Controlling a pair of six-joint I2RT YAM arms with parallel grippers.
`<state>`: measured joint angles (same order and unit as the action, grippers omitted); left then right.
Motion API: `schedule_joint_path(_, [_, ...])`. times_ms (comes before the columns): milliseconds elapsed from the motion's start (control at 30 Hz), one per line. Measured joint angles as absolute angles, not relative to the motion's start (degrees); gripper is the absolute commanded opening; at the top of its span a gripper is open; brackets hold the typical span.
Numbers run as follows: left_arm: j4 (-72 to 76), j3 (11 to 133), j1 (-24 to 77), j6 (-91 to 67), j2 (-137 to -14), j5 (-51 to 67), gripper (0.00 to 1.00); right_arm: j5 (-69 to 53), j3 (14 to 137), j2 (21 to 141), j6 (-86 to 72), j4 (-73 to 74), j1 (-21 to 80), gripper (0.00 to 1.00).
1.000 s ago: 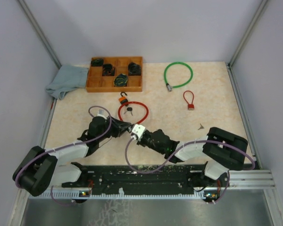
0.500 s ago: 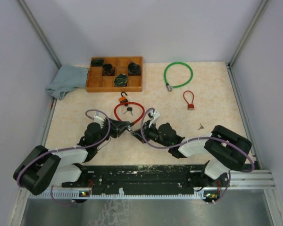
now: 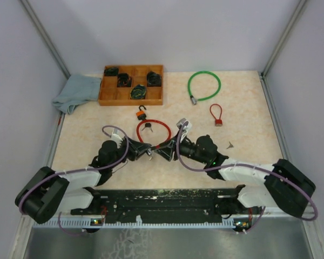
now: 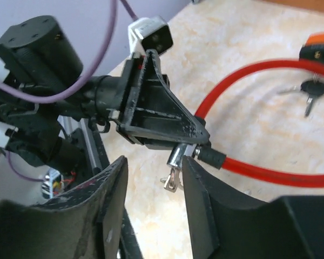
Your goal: Unlock with the key
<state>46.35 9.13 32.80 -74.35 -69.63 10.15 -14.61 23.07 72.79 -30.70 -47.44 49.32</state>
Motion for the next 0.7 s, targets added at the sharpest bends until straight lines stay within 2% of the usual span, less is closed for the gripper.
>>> schedule_joint_path(167, [41.7,11.0,32.8,-73.2,-68.8,10.7,0.0,-16.5,25.0,65.9,-14.3,-36.7,49.3,0.5])
schedule_joint_path(367, [36.6,13.4,32.8,-71.9,-67.3,11.0,0.0,-17.8,25.3,65.5,7.5,-27.0,49.3,0.51])
schedule_joint_path(700, [31.7,14.2,32.8,-70.8,-66.0,11.7,0.0,-19.2,32.1,77.9,29.3,-23.5,49.2,0.51])
